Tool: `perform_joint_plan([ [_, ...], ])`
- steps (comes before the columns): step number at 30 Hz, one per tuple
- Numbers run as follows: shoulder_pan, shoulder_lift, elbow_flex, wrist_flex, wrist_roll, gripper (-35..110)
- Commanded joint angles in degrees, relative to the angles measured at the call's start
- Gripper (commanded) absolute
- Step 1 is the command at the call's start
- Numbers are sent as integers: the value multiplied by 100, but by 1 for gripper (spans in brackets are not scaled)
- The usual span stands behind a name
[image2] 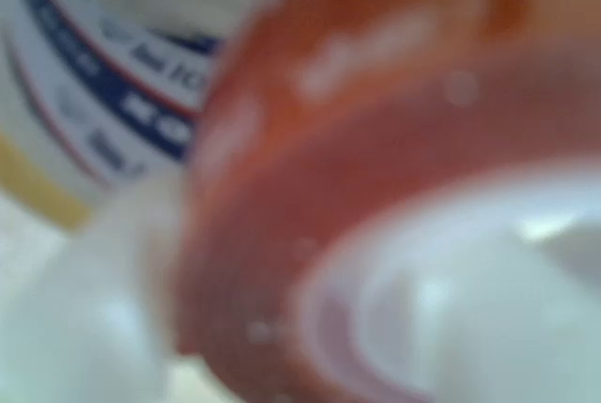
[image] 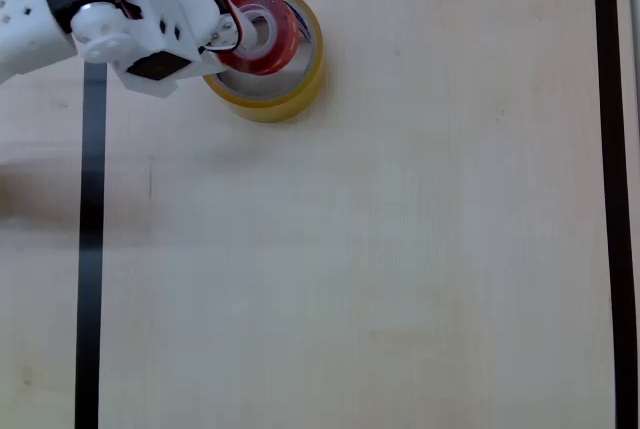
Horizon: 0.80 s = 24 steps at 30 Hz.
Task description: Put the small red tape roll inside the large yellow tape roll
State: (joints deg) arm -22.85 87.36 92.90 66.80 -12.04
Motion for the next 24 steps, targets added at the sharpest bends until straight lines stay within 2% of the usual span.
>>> perform_joint_plan([
  [1, -18, 211, -18, -114, 79, 0],
  [24, -123, 396, 738, -510, 185, 12],
])
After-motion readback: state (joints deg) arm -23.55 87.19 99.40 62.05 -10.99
